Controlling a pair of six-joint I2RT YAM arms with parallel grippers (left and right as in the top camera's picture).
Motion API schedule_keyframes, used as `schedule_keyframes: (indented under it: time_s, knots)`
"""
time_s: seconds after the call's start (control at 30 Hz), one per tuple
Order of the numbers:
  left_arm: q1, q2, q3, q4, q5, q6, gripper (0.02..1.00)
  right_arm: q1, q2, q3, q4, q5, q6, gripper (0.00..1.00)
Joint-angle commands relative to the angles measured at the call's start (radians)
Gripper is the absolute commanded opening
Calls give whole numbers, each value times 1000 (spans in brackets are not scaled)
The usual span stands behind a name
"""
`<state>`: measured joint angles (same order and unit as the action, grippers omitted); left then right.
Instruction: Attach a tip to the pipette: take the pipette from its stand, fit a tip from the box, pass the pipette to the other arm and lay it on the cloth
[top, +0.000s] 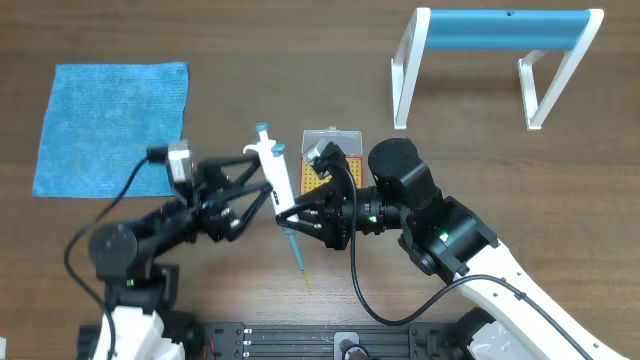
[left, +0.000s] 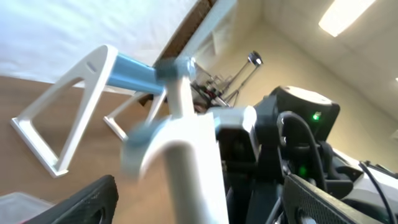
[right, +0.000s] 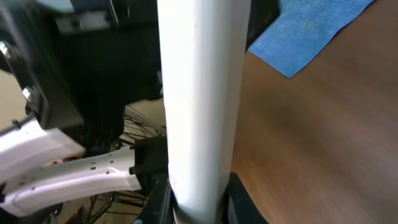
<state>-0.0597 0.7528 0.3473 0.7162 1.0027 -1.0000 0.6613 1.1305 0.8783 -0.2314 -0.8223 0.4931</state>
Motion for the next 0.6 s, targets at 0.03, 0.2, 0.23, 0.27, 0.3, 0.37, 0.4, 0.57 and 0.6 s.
schedule_keyframes:
  time_s: [0.03,0.2,0.23,0.27,0.3,0.37,0.4,0.57,0.6]
  knots:
    - [-1,225,145,29,188,9,858,1,-1,18,8,-32,0,73]
    - [-55,385,208,171,229,-13,507,1,-1,18,8,-32,0,71]
    - [-60,400,210,185,229,-15,145,1,-1,18,8,-32,0,71]
    - [-60,417,211,190,229,-32,66,1,-1,18,8,-32,0,73]
    - [-60,420,211,190,229,-43,42,1,-1,18,8,-32,0,73]
    - [-60,420,211,190,230,-44,31,0,-1,18,8,-32,0,71]
    - [-60,420,211,190,233,-57,31,0,-1,18,8,-32,0,73]
    - [-60,420,211,212,274,-84,31,0,-1,18,8,-24,1,426]
    - [-57,421,211,220,274,-84,31,-1,-1,18,8,-23,0,564]
